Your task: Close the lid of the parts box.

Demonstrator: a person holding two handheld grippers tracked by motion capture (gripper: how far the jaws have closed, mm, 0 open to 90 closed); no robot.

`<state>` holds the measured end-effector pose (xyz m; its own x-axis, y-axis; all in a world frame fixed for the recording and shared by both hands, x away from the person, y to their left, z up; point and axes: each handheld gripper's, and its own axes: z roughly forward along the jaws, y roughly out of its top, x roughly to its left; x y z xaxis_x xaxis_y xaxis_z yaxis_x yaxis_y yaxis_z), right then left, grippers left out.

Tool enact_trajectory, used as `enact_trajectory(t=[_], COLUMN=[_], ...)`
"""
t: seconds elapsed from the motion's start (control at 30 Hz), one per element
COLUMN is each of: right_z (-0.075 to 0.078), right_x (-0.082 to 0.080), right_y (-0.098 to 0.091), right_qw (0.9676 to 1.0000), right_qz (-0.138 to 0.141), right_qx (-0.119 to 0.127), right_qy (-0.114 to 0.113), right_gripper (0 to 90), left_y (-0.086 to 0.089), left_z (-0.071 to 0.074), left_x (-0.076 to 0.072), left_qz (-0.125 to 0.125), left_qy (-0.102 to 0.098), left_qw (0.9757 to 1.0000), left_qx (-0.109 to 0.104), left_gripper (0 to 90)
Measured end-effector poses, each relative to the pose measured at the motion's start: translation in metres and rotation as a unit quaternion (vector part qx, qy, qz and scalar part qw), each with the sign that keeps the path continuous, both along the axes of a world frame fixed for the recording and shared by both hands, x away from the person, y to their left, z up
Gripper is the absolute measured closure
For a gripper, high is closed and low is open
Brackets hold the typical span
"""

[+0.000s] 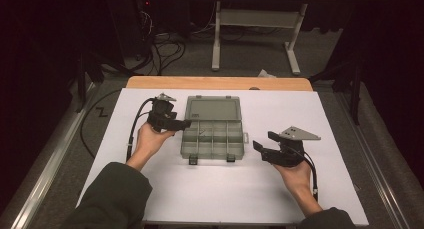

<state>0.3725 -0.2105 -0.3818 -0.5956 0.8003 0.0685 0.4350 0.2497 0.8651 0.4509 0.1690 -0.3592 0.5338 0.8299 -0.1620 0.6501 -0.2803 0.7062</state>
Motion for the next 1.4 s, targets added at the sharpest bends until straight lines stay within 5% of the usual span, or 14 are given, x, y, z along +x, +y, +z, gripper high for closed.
enact_trajectory(t=[0.47,0.77,1.4], right_z=[0.004,0.01,0.01], right_x=[0.028,0.047,0.086], right_y=[0.021,0.032,0.052], right_qw=[0.9977,0.9943,0.9811], right_qz=[0.003,0.001,-0.001], right_qx=[-0.007,-0.023,-0.058], right_qy=[0.067,0.104,0.185], right_gripper=[36.2,37.2,45.7], left_y=[-0.007,-0.008,-0.014], left_z=[-0.005,-0.009,-0.015], left_x=[0.025,0.04,0.072], left_qz=[0.01,0.027,0.049], left_qy=[0.046,0.071,0.103], left_qw=[0.9988,0.9971,0.9932], left_qx=[0.016,0.006,0.02], left_gripper=[30.0,29.3,28.8])
